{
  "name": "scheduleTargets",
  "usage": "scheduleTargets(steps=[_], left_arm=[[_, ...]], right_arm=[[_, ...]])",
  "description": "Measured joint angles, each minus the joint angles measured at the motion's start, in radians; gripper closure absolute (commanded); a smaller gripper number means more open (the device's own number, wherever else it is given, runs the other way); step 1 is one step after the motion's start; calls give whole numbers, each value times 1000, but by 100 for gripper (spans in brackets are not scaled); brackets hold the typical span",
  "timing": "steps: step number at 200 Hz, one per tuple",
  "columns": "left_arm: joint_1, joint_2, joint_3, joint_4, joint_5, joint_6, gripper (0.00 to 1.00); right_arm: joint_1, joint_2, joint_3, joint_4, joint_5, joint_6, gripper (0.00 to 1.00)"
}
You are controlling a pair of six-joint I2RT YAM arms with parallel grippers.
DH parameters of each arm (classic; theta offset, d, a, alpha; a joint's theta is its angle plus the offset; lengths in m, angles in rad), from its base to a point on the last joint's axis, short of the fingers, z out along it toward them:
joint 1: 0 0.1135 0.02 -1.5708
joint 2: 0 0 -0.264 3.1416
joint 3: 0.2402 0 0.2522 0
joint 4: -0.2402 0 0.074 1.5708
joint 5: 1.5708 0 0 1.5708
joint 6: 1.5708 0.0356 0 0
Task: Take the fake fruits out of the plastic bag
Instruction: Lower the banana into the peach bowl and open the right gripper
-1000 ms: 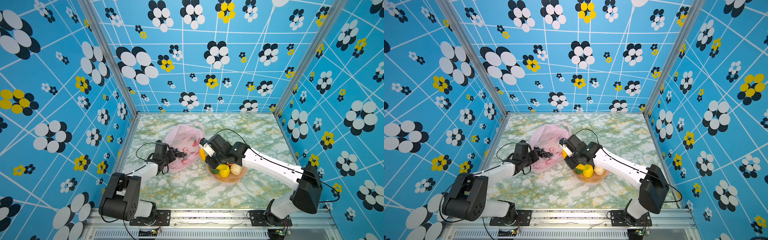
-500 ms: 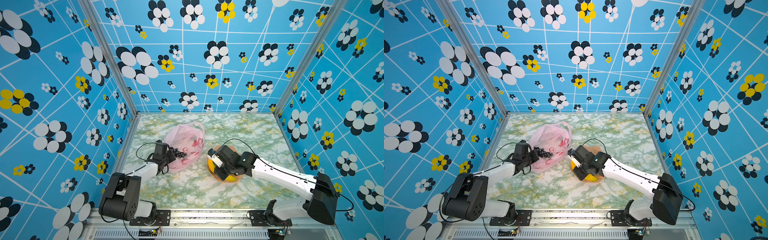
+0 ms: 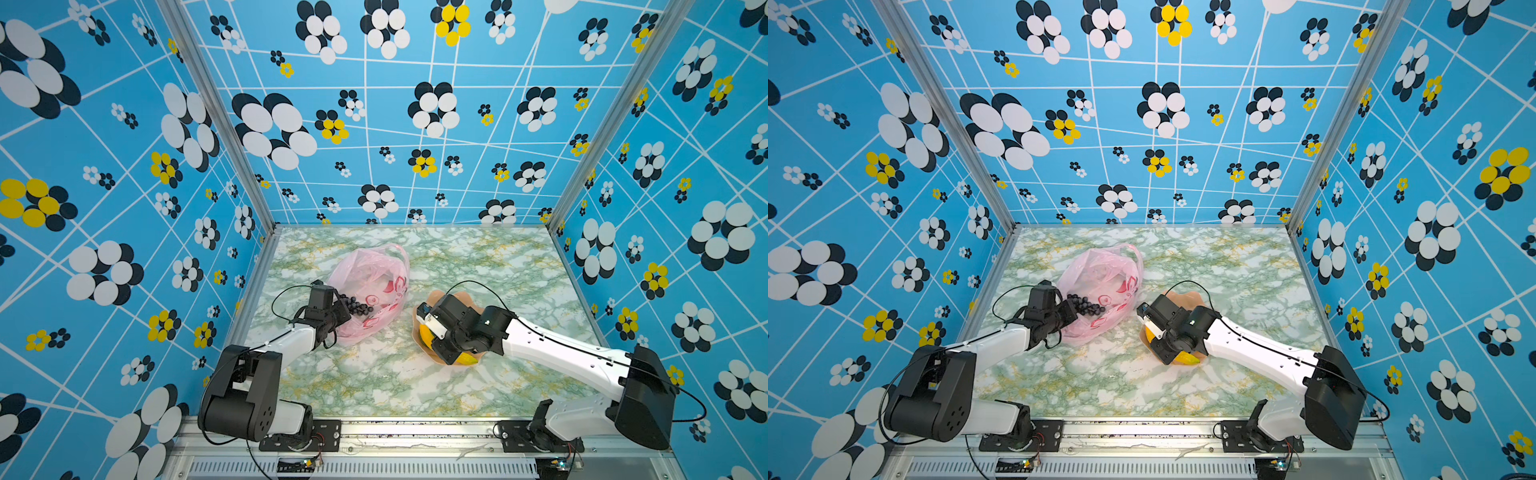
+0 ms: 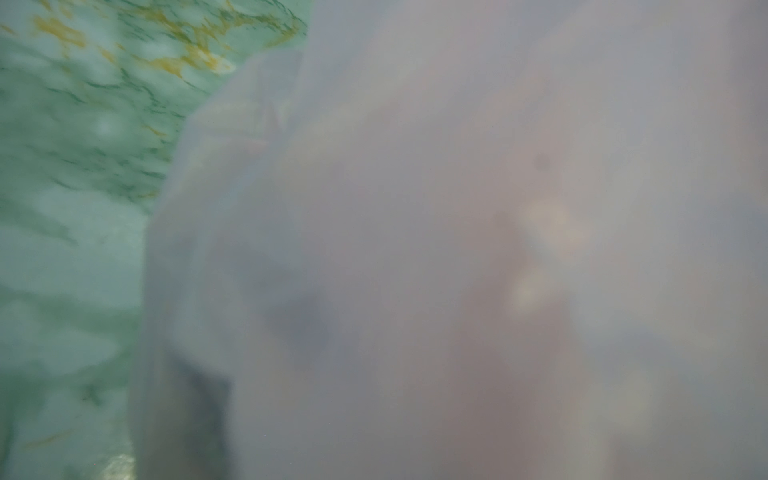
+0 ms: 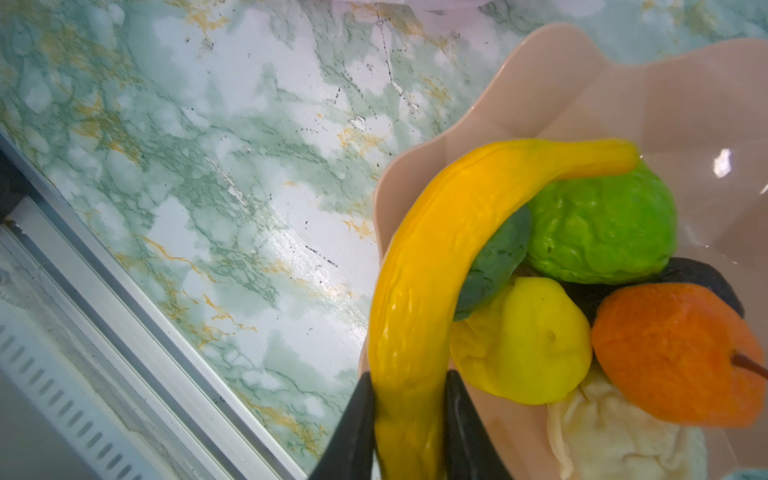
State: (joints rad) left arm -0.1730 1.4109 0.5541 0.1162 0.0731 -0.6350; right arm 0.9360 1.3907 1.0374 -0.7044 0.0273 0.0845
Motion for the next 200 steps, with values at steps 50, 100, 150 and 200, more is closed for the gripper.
scheduleTargets(steps=[50,100,150,200], left_arm=[[3,2,3,-1,0,0,100],[3,2,3,-4,0,0,100],[4,2,3,-4,0,3,100],[4,2,4,-4,0,4,100]], right_arm=[[5,24,0,17,-10,-11,81],[5,66,0,41,-8,-19,78],[5,79,0,43,16,-20,67],[5,91,0,43,54,-21,57]])
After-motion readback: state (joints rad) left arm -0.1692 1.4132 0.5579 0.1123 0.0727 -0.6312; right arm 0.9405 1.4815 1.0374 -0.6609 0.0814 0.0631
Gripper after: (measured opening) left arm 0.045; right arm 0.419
